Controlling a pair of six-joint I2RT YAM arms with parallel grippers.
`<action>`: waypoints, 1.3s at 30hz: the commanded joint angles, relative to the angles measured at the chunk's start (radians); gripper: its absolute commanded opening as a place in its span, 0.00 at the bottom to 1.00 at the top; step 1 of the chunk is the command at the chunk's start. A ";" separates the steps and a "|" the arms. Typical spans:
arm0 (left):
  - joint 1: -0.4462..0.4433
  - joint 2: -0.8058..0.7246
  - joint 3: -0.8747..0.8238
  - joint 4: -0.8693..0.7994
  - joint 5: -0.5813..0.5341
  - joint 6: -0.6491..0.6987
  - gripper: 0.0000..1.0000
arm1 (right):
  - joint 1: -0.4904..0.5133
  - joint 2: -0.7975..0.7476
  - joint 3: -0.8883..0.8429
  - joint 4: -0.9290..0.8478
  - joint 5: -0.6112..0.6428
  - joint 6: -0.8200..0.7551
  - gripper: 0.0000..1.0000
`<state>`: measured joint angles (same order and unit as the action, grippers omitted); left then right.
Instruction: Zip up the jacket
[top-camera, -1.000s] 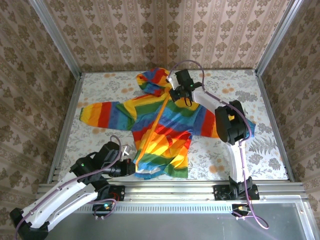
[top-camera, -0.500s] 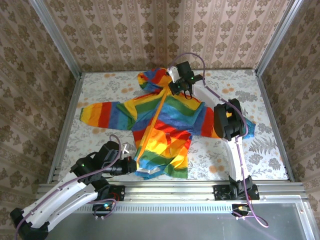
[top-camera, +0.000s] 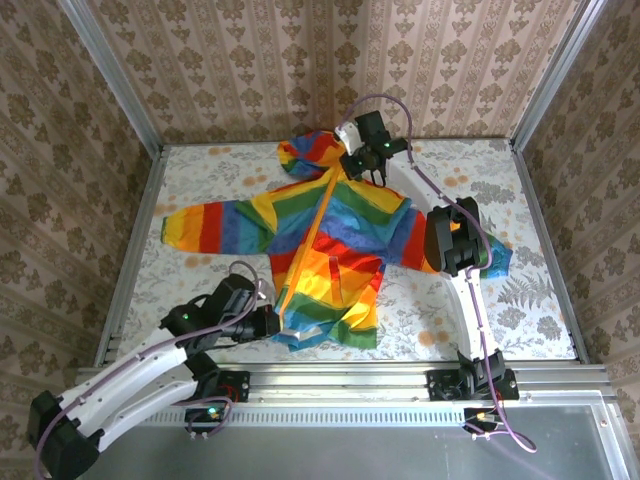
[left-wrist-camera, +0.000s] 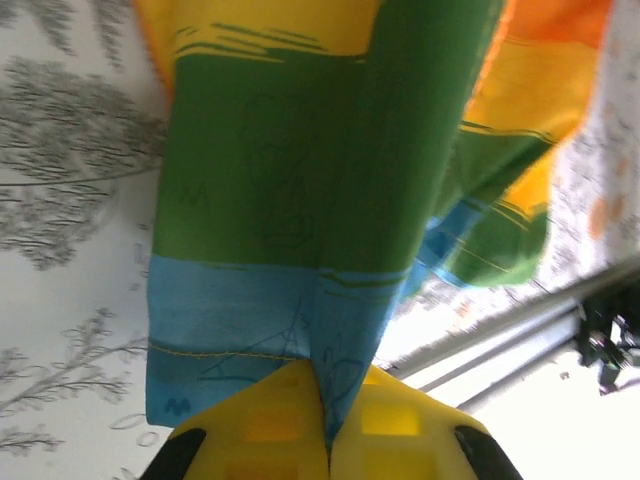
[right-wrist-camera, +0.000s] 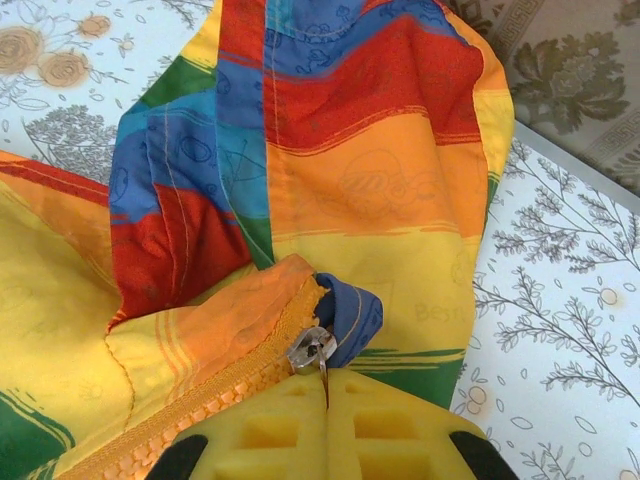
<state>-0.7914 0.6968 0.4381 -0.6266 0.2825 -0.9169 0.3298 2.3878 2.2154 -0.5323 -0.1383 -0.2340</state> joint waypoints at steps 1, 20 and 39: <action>0.042 0.054 0.031 -0.183 -0.037 0.003 0.00 | -0.056 0.013 0.053 0.068 0.120 0.001 0.00; 0.317 -0.253 0.142 -0.299 -0.283 0.067 0.63 | -0.056 -0.359 -0.418 0.274 0.104 0.120 0.64; 0.456 0.014 0.289 0.178 -0.504 0.681 1.00 | -0.067 -1.300 -1.462 0.530 0.379 0.202 1.00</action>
<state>-0.3542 0.7029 0.7753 -0.5930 -0.1444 -0.3607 0.2695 1.1740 0.8803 -0.1020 0.1272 -0.0658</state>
